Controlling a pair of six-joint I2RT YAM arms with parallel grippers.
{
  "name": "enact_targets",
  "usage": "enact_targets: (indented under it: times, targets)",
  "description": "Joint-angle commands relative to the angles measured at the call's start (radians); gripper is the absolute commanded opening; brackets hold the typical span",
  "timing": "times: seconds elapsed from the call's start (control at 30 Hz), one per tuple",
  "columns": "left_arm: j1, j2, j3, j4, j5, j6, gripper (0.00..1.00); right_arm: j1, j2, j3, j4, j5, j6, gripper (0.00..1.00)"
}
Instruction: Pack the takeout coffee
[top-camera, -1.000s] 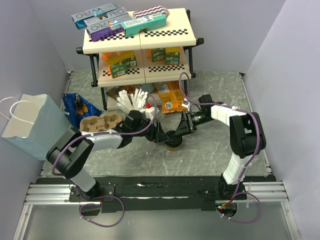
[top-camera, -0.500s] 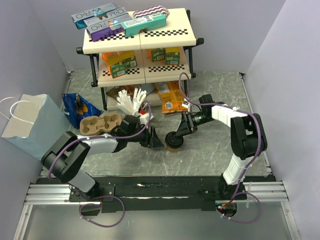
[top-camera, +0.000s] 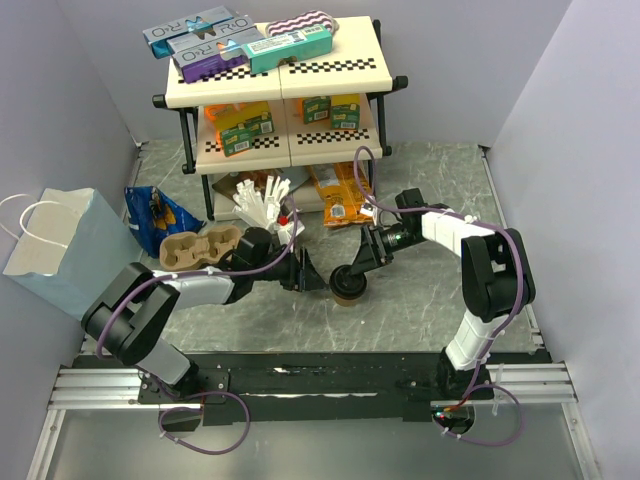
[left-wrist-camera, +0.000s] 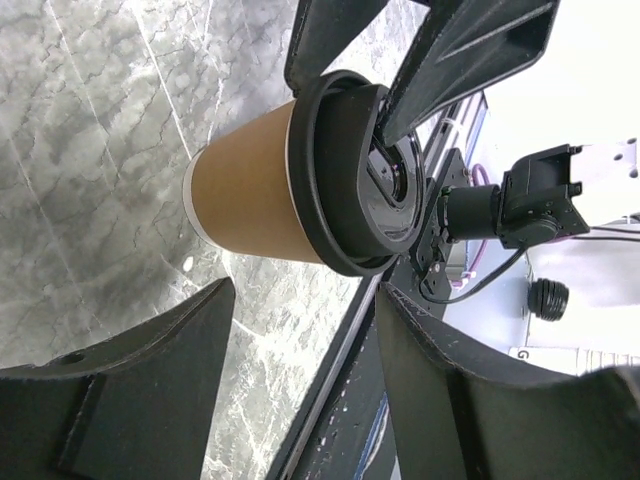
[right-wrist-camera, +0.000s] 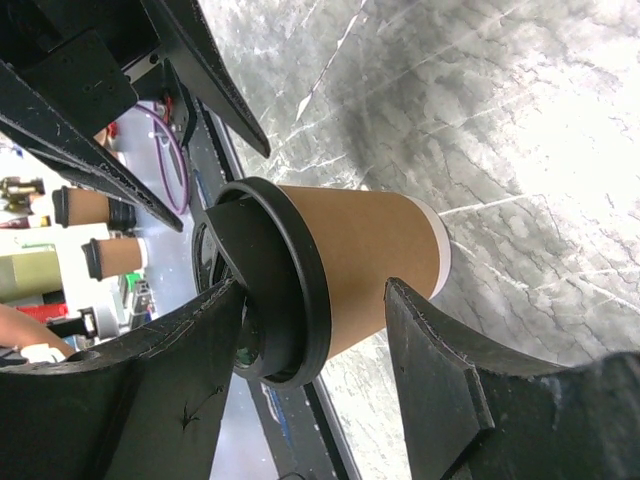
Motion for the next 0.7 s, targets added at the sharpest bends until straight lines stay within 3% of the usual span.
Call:
enact_targets:
  times: [0.0, 0.67]
  targets:
    - [0.005, 0.008, 0.017, 0.041, -0.002, -0.038, 0.64, 0.019, -0.037, -0.013, 0.001, 0.058, -0.059, 0.65]
    - [0.01, 0.093, 0.074, -0.1, -0.151, -0.062, 0.61, 0.036, -0.011, -0.033, 0.016, 0.055, -0.062, 0.65]
